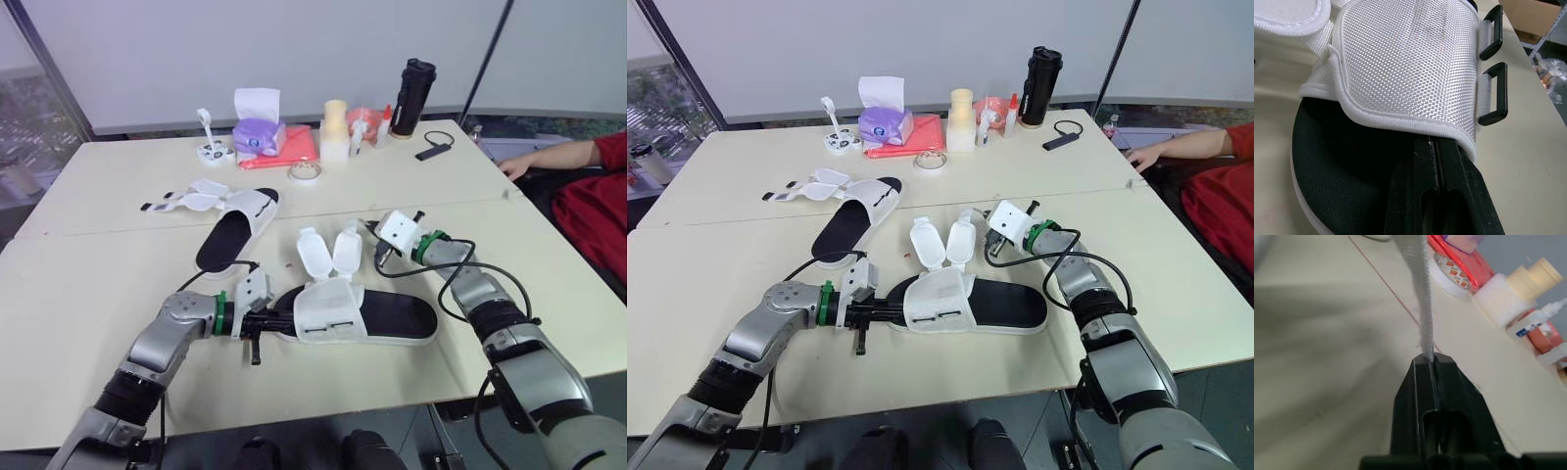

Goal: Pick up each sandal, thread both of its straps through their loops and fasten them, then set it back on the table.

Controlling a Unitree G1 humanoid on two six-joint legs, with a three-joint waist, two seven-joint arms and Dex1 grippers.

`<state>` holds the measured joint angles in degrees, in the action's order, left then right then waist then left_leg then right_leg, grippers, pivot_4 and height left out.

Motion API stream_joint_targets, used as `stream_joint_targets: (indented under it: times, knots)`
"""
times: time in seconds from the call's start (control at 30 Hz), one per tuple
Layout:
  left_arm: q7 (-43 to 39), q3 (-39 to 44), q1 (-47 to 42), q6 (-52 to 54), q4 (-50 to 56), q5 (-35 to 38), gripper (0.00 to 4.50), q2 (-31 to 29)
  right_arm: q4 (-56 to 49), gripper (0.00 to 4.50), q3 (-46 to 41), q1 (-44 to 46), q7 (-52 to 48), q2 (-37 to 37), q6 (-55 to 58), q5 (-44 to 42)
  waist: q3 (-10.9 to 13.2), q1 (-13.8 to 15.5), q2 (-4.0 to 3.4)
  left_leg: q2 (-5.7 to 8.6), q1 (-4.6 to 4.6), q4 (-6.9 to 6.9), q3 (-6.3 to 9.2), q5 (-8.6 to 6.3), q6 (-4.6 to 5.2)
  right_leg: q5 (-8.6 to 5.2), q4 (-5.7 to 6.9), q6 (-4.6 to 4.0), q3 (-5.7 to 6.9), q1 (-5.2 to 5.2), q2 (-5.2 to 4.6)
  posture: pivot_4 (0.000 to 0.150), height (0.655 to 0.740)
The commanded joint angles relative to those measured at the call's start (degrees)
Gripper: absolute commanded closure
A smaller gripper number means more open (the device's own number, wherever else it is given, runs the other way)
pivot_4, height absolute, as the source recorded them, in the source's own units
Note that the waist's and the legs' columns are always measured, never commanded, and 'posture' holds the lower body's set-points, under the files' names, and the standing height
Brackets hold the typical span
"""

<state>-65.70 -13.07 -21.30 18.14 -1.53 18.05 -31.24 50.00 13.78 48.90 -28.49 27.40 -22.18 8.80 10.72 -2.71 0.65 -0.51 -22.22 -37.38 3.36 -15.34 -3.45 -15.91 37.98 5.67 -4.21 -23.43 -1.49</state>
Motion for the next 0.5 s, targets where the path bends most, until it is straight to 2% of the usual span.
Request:
stream_joint_targets:
  times: [0.03, 0.13, 0.23, 0.3, 0.4, 0.5]
  knots:
    - [0.8, 0.4, 0.6, -0.1, 0.5, -1.0, 4.5, -0.4, -0.1, 4.4, -1.7, 2.0, 1.6, 0.2, -4.4, 0.7, 0.0, 0.0, 0.0, 0.0, 0.0, 0.01, 0.0, 0.0, 0.0, 0.0, 0.0, 0.0, 0.0, 0.0, 0.0, 0.15, 0.74]
    - [1.2, 0.5, 0.4, -0.6, -0.2, -1.2, 4.5, -0.1, -2.1, 4.4, -0.8, 2.7, 12.2, 3.0, -15.3, 8.0, 0.0, 0.0, -0.02, 0.0, 0.0, 0.01, 0.0, 0.0, 0.0, 0.0, 0.0, 0.0, 0.0, 0.0, 0.0, 0.15, 0.74]
    - [1.3, 0.3, 0.3, -0.6, -0.4, -1.2, 4.5, 0.1, -15.6, 4.4, 5.9, 4.1, 39.2, 11.9, -25.9, 37.0, 0.0, 0.3, -0.09, 0.04, -0.09, -0.01, -0.02, 0.0, 0.0, 0.0, 0.03, 0.0, -0.01, -0.12, -0.05, 0.15, 0.74]
    - [1.3, 0.3, 0.3, -0.5, -0.3, -1.2, 4.5, 0.2, -23.8, 4.4, 9.3, 4.2, 53.6, 16.0, -26.7, 50.6, 0.0, 0.2, -0.1, 0.14, -0.29, 0.01, -0.05, 0.02, -0.04, -0.01, 0.19, 0.02, -0.14, -0.54, -0.08, 0.15, 0.74]
    - [1.0, 0.4, 0.3, 0.0, -0.3, -0.9, 4.5, 0.2, -38.1, 4.4, 9.6, 1.1, 66.3, 19.4, -28.5, 59.9, 0.0, 0.2, -0.05, 0.12, -0.25, 0.16, -0.06, 0.07, -0.13, -0.05, 0.2, -0.04, -0.15, -0.58, 0.03, 0.15, 0.74]
    - [1.0, 0.5, 0.3, 0.5, -0.3, -0.7, 4.5, 0.1, -42.9, 4.4, 11.3, -1.9, 68.8, 20.9, -30.8, 62.7, 0.0, 0.2, -0.04, 0.11, -0.25, 0.19, -0.07, 0.07, -0.13, -0.07, 0.22, -0.08, -0.17, -0.58, 0.04, 0.15, 0.74]
